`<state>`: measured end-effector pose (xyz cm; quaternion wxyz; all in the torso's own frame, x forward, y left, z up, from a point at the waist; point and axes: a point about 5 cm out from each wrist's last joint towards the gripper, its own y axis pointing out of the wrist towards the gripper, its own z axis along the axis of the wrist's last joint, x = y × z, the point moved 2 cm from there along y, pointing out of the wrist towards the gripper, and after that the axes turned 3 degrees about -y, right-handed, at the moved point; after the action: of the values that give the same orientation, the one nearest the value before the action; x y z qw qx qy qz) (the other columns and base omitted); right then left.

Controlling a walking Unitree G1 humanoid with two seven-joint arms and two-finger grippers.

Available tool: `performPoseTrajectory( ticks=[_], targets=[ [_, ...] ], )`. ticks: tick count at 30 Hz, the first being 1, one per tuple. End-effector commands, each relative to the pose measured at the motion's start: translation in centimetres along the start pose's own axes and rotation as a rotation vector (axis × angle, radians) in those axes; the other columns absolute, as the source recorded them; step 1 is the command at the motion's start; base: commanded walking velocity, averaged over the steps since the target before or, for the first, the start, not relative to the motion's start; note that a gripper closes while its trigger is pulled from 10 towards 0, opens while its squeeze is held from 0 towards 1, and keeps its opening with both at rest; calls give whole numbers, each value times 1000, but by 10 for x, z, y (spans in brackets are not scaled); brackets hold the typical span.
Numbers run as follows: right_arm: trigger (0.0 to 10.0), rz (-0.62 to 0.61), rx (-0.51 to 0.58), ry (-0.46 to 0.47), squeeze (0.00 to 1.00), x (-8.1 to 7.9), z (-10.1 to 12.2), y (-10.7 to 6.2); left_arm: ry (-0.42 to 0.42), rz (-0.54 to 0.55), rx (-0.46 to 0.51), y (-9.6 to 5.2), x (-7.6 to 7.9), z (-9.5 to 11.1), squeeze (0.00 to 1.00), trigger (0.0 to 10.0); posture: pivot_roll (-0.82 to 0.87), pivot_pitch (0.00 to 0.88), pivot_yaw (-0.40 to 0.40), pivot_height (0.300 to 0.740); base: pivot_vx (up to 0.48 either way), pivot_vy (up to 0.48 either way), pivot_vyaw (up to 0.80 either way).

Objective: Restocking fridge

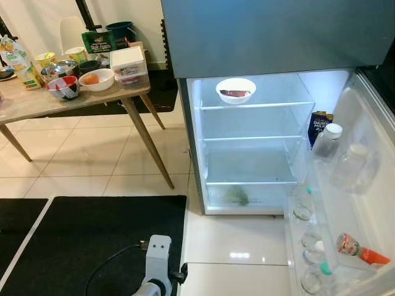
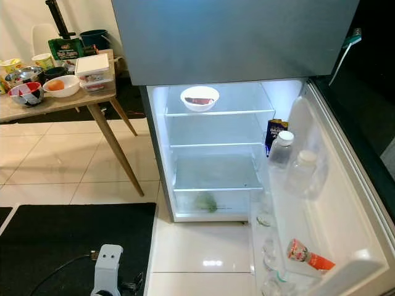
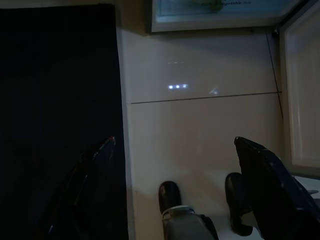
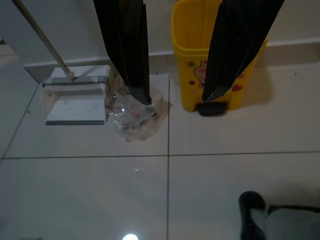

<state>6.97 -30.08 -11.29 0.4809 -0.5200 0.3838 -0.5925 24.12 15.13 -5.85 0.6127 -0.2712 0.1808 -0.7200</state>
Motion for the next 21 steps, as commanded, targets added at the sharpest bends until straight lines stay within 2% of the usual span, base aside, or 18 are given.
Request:
performPoseTrajectory(
  ticks=[1, 2, 3, 5, 8, 9, 11, 13, 16, 17, 19, 20, 21],
  targets=[
    [10000, -62, -9, 48, 0, 18, -11, -3, -15, 30, 19, -2, -9, 3, 0, 10000, -14, 118, 76, 740, 0, 0, 0],
    [10000, -85, -7, 66, 0, 25, -14, -4, -19, 32, 24, -2, -9, 4, 0, 10000, -14, 118, 76, 740, 0, 0, 0],
    [10000, -85, -7, 66, 0, 25, -14, -4, -19, 32, 24, -2, -9, 4, 0, 10000, -14, 118, 76, 740, 0, 0, 0],
    [10000, -141, 8, 115, 0, 42, -14, -8, -22, 31, 34, -2, -8, 5, 0, 10000, -22, 122, 81, 740, 0, 0, 0],
    [10000, -265, 88, 248, 0, 80, 2, -17, -21, 25, 44, -3, -7, 6, 0, 10000, -31, 125, 97, 740, 0, 0, 0],
    [10000, -292, 110, 278, 0, 88, 6, -20, -22, 25, 44, -3, -7, 6, 0, 10000, -31, 125, 97, 740, 0, 0, 0],
    [10000, -315, 147, 310, 0, 98, 16, -24, -18, 19, 45, -2, -7, 6, 0, 10000, -32, 127, 101, 740, 0, 0, 0],
    [10000, -318, 155, 316, 0, 100, 19, -25, -16, 17, 46, -2, -7, 7, 0, 10000, -32, 127, 101, 740, 0, 0, 0],
    [10000, -385, 242, 384, 0, 121, 49, -35, -17, 18, 49, -2, -6, 8, 0, 10000, -31, 131, 98, 740, 0, 0, 0],
    [10000, -385, 242, 384, 0, 121, 49, -35, -17, 18, 49, -2, -6, 8, 0, 10000, -31, 131, 98, 740, 0, 0, 0],
    [10000, -439, 351, 464, 0, 134, 74, -46, -22, 22, 55, -2, -7, 9, 0, 10000, -31, 130, 92, 740, 0, 0, 0],
    [10000, -439, 351, 464, 0, 134, 74, -46, -22, 22, 55, -2, -7, 9, 0, 10000, -31, 130, 92, 740, 0, 0, 0],
    [10000, -455, 435, 533, 0, 141, 91, -53, -25, 25, 59, -3, -7, 9, 0, 10000, -32, 128, 91, 740, 0, 0, 0]
  ],
)
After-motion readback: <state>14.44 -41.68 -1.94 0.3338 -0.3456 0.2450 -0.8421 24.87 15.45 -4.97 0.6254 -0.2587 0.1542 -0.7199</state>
